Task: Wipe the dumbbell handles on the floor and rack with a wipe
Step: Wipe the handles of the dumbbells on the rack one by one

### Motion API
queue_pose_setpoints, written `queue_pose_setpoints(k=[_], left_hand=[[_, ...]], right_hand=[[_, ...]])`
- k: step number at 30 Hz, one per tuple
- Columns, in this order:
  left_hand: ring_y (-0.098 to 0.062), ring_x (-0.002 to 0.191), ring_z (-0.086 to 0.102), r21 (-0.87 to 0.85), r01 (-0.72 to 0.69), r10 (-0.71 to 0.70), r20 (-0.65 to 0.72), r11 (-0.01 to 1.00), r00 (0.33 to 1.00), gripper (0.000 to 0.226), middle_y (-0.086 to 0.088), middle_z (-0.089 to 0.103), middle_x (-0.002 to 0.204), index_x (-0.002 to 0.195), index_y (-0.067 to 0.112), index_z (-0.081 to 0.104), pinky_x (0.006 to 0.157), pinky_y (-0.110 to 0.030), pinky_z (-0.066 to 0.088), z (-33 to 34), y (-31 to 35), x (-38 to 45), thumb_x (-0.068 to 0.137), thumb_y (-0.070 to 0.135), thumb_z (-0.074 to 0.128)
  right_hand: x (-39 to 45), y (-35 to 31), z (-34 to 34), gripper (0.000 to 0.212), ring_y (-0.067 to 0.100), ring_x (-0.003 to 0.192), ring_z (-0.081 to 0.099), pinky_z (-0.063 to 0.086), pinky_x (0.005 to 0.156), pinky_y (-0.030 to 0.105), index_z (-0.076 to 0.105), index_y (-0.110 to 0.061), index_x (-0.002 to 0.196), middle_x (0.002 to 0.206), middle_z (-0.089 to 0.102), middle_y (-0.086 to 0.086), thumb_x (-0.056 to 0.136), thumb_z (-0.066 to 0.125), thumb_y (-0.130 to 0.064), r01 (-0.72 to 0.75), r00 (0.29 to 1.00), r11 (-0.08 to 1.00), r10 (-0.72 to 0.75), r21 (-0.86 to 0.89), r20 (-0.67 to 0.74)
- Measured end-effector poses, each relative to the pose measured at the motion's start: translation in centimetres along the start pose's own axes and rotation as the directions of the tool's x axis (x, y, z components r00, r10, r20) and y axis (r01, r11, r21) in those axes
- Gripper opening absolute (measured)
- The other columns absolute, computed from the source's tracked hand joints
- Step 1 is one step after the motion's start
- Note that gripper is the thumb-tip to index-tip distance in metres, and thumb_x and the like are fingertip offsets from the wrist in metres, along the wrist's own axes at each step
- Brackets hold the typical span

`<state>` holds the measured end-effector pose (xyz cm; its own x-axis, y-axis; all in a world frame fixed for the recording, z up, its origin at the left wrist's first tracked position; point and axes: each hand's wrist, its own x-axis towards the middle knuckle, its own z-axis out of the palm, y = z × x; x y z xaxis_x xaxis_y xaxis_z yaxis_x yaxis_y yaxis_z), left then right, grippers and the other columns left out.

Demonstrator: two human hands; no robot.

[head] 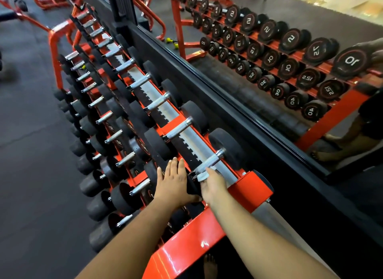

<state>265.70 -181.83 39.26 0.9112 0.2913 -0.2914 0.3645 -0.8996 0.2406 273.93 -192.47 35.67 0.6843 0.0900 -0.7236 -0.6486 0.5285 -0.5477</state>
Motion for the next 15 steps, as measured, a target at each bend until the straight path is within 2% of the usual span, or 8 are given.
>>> queue_pose_setpoints(k=[1,4,8,10,12,13,15], left_hand=[[-0.024,0.157,-0.007,0.003,0.002,-0.002,0.002,1.0,1.0,0.145,-0.008,-0.006,0.17,0.16,0.011,-0.009,0.125,-0.057,-0.001,0.0,0.0,0.1,0.062,0.077,0.075],[-0.025,0.157,-0.008,0.02,0.002,-0.002,0.009,1.0,1.0,0.144,-0.008,-0.006,0.17,0.16,0.011,-0.01,0.125,-0.057,-0.001,-0.1,0.0,0.1,0.064,0.078,0.074],[-0.024,0.157,-0.008,0.028,0.003,-0.004,0.01,1.0,1.0,0.144,-0.008,-0.008,0.17,0.16,0.012,-0.01,0.125,-0.058,-0.001,0.1,-0.1,0.1,0.064,0.079,0.072],[-0.024,0.157,-0.01,0.038,0.01,-0.011,0.012,0.999,1.0,0.143,-0.007,-0.01,0.17,0.16,0.012,-0.011,0.125,-0.058,-0.002,0.1,-0.1,0.2,0.065,0.08,0.072],[-0.023,0.157,-0.011,0.037,0.019,-0.02,0.026,0.999,0.999,0.143,-0.006,-0.011,0.17,0.16,0.013,-0.012,0.125,-0.058,-0.003,0.1,-0.1,0.2,0.065,0.079,0.072],[-0.023,0.157,-0.011,0.037,0.021,-0.022,0.026,0.999,0.999,0.143,-0.006,-0.011,0.17,0.16,0.013,-0.012,0.125,-0.057,-0.003,0.1,-0.1,0.2,0.065,0.079,0.072],[-0.022,0.157,-0.01,0.037,0.029,-0.03,0.016,0.999,0.999,0.144,-0.005,-0.011,0.17,0.16,0.014,-0.01,0.125,-0.057,-0.002,0.2,0.0,0.2,0.063,0.08,0.072]], right_hand=[[0.7,-1.0,0.7,0.012,0.024,0.079,0.066,0.057,0.074,0.035,0.062,-0.003,0.095,0.093,0.068,0.017,0.1,0.052,-0.003,0.005,1.0,0.999,-0.005,0.039,-0.011],[1.9,-3.2,1.4,0.015,0.015,0.076,0.064,0.051,0.067,0.025,0.063,-0.012,0.083,0.09,0.066,0.006,0.098,0.059,-0.011,0.049,0.997,0.995,-0.043,0.091,-0.067],[1.5,-1.8,1.3,0.016,0.025,0.077,0.064,0.052,0.082,0.036,0.067,-0.01,0.086,0.082,0.067,0.015,0.098,0.06,-0.018,-0.04,0.993,0.991,0.053,-0.124,0.103],[2.2,-2.9,1.6,0.019,0.022,0.079,0.065,0.051,0.086,0.035,0.064,-0.011,0.085,0.087,0.066,0.013,0.099,0.058,-0.023,-0.014,0.994,0.999,0.018,-0.042,0.106],[2.6,-3.9,2.0,0.02,0.016,0.074,0.063,0.05,0.08,0.031,0.06,-0.016,0.083,0.079,0.063,0.004,0.099,0.059,-0.029,-0.004,0.996,0.999,0.001,0.044,0.085],[2.3,-3.6,2.0,0.021,0.014,0.068,0.062,0.05,0.074,0.029,0.059,-0.017,0.08,0.074,0.062,0.002,0.098,0.061,-0.029,-0.019,0.996,0.999,0.016,0.032,0.093],[1.0,-1.9,1.5,0.021,0.021,0.07,0.064,0.054,0.075,0.037,0.065,-0.012,0.08,0.075,0.067,0.007,0.095,0.067,-0.027,-0.097,0.985,0.986,0.114,-0.133,0.129]])
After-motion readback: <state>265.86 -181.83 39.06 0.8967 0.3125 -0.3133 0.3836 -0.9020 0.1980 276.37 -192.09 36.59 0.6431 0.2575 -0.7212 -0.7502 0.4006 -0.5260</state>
